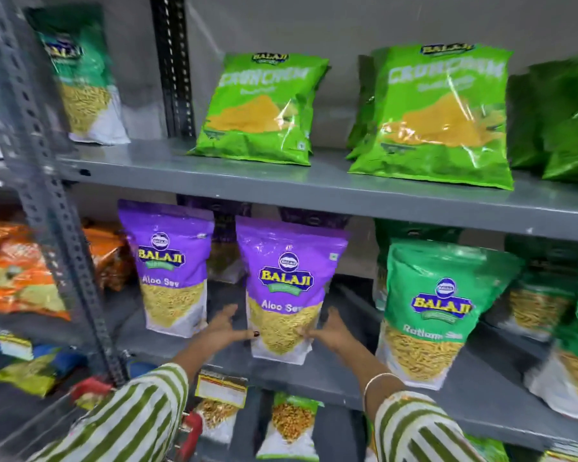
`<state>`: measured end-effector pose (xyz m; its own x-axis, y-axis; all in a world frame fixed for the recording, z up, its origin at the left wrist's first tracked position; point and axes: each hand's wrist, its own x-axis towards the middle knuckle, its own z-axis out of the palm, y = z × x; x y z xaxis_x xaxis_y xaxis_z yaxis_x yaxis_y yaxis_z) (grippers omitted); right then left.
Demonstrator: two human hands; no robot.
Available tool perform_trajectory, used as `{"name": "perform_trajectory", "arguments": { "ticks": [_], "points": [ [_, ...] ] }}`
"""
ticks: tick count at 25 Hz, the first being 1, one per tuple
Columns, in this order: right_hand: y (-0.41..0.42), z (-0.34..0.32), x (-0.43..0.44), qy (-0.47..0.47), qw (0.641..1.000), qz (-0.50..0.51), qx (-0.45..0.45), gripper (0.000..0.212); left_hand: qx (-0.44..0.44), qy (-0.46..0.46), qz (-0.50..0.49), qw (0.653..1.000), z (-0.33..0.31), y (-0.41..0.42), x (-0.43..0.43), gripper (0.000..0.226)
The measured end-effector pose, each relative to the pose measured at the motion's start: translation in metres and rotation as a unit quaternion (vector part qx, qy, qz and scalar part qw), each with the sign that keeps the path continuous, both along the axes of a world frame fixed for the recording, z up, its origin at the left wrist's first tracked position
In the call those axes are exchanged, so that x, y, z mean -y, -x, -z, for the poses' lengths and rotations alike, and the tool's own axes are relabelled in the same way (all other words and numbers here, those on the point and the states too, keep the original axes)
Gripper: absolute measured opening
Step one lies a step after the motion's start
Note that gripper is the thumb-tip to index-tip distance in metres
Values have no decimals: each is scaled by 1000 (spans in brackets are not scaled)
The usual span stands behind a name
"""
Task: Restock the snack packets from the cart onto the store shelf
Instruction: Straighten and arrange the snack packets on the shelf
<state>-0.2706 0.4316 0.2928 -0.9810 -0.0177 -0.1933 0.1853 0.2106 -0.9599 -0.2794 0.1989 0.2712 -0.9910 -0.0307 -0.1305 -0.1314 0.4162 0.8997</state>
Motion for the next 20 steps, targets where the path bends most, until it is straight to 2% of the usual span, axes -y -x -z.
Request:
{"name": "perform_trajectory", "arguments": {
  "ticks": [1, 3, 6, 10, 12, 14, 16, 17, 18, 19, 20],
  "points": [
    [3, 4, 3, 11, 1000, -6, -7, 62, 0, -17, 23, 1000, 3, 6, -3, 112],
    [4, 11, 5, 15, 1000, -20, -17, 58, 4, -39, 68, 997, 21, 21, -6, 102],
    [5, 14, 6, -21, 999, 13, -26, 88, -7, -21, 63, 998, 25, 26, -12, 83],
    [2, 8, 1, -42, 999, 2, -15, 96, -12, -14, 66, 998, 1, 12, -24, 60],
    [2, 8, -3, -56, 998, -35, -22, 99, -14, -7, 72, 997, 3, 12, -25, 62],
    [2, -3, -3, -113, 990, -84, 2, 79, -5, -16, 71, 997, 3, 7, -23, 78],
    [-3, -26, -1, -239, 955, -156, 85, 48, 10, -24, 46, 999, 0, -2, -16, 93],
    [-5, -38, 6, -317, 913, -207, 154, 34, -5, -19, -6, 1000, -4, -7, -9, 89],
    [-5, -47, 16, -373, 863, -251, 229, 28, -48, -17, -77, 996, -7, -12, 0, 75],
    [-6, -52, 30, -409, 821, -285, 278, 32, -98, -13, -163, 982, -9, -17, 12, 58],
    [-7, -53, 52, -425, 803, -306, 284, 37, -145, -3, -239, 960, -10, -21, 27, 47]
  ]
}}
